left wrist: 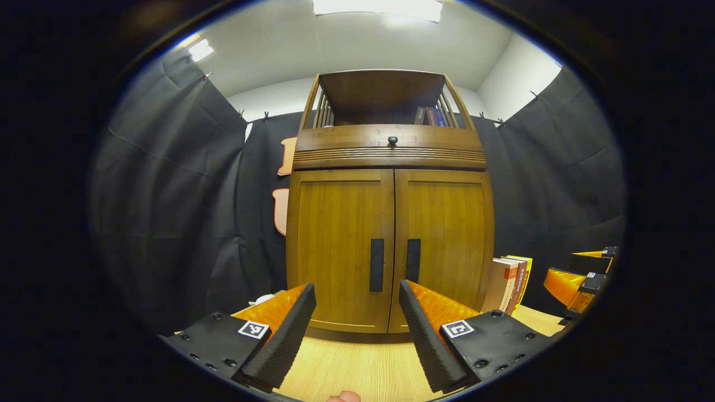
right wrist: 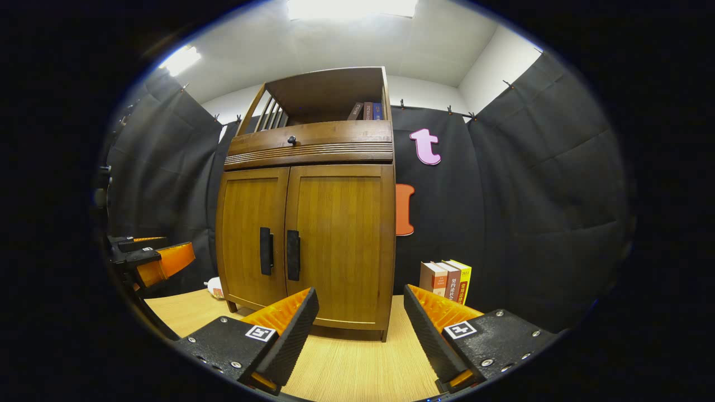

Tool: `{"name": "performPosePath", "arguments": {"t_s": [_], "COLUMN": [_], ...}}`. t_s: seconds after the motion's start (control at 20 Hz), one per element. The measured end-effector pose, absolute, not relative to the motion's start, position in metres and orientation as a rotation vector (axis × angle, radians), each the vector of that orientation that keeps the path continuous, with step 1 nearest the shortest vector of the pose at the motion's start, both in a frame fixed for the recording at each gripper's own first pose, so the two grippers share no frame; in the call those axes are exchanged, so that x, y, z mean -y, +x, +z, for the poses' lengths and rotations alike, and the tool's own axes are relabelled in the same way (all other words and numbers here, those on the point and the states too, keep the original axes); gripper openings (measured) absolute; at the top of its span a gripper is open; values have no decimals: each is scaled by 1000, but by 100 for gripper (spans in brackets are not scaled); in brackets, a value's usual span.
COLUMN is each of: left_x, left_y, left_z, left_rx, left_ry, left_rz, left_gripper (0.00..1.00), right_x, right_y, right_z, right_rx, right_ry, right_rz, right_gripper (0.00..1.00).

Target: Open the right door of the double-door shoe cabinet with the right hand, and open the left door with the left hand.

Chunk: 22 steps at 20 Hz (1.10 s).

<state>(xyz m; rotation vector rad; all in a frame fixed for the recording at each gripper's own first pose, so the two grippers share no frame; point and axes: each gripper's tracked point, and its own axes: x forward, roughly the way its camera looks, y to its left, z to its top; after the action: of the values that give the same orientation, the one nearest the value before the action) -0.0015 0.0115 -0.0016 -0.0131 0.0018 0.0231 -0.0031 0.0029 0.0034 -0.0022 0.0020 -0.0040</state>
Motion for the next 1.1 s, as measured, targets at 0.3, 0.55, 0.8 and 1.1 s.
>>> {"name": "performPosePath", "arguments": {"t_s": [0.3, 0.55, 0.8, 1.1], "left_x": [-16, -19, -22, -28], "left_y": [-5, -5, -6, -11], "left_z": [-1, 0, -2, -5], "left_rx": [-2, -1, -5, -13], "left_ry": [-10, -7, -8, -5], "left_rz": [32, 39, 46, 63], "left_gripper": [94, 94, 94, 94], "right_x": [-6, -7, -15, -36], "right_y": [-4, -5, 2, 28], "right_z": [3, 6, 14, 28], "right_rx": [-5, -3, 8, 30], "right_ry": [-9, -11, -26, -10], "right_rz": [4, 7, 32, 108], "right_gripper": [94, 94, 94, 94]}}
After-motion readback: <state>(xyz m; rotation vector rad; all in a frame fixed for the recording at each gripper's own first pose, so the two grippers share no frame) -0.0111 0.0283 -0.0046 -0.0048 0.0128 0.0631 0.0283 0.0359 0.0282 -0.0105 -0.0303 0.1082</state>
